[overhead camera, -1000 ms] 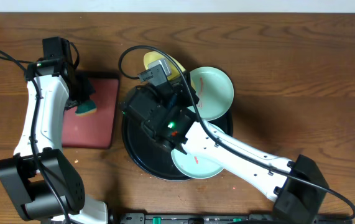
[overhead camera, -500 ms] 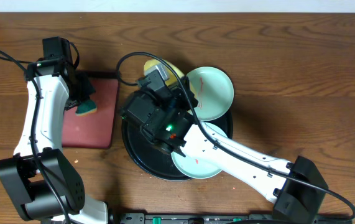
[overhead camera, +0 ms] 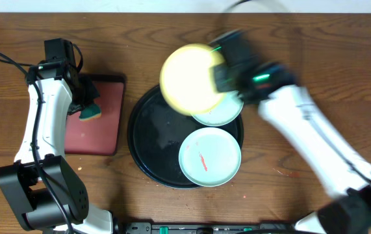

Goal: Clean dirty plates on tray and stack at the side
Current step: 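Lift the yellow plate with the right gripper and place it right of the tray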

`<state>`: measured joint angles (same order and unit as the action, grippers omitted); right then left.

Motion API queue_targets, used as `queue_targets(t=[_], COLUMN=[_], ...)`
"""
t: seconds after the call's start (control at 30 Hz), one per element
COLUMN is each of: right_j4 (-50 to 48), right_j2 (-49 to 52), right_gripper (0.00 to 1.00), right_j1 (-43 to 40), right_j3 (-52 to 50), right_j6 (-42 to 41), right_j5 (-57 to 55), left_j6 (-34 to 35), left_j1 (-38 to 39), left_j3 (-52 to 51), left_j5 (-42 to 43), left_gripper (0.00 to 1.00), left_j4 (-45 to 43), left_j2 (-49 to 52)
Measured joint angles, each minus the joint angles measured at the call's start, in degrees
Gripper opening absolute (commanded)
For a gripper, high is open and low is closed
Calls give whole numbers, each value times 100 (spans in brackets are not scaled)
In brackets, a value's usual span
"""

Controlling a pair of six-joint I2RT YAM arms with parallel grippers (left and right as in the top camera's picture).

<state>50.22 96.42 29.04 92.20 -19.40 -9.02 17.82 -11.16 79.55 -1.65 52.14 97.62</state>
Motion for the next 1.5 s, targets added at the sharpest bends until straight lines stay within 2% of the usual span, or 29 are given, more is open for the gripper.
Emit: queue_targets(t=[0.23, 0.47, 0.67, 0.87, 1.13, 1.23, 1.4, 1.5], right_j4=[1110, 1591, 1102, 63, -817, -935, -981, -800], right_j2=[-671, -636, -533, -474, -472, -470, -470, -470], right_gripper=[1, 1, 1, 1, 2, 5, 21, 24], right_j1=[-2393, -3620, -3866, -3866, -3866, -3866, -3866, -3866], right_j3=[70, -153, -1239, -2413, -3331, -3526, -3569, -3508], right_j6=[-210, -238, -236, -236, -236, -240, -267, -258], right_j5=[782, 968, 977, 1016, 1036, 1036, 1058, 1139], left_j6=[0, 0, 0, 0, 0, 0, 0, 0], left_j1=[0, 0, 0, 0, 0, 0, 0, 0], left_j3=[0, 0, 0, 0, 0, 0, 0, 0], left_j5=[-2, -2, -2, -2, -2, -2, -2, -2], left_gripper=[8, 8, 7, 7, 8, 8, 8, 8], left_j4=[-9, -13, -15, -114, -155, -155, -166, -175], left_j2=[0, 0, 0, 0, 0, 0, 0, 0])
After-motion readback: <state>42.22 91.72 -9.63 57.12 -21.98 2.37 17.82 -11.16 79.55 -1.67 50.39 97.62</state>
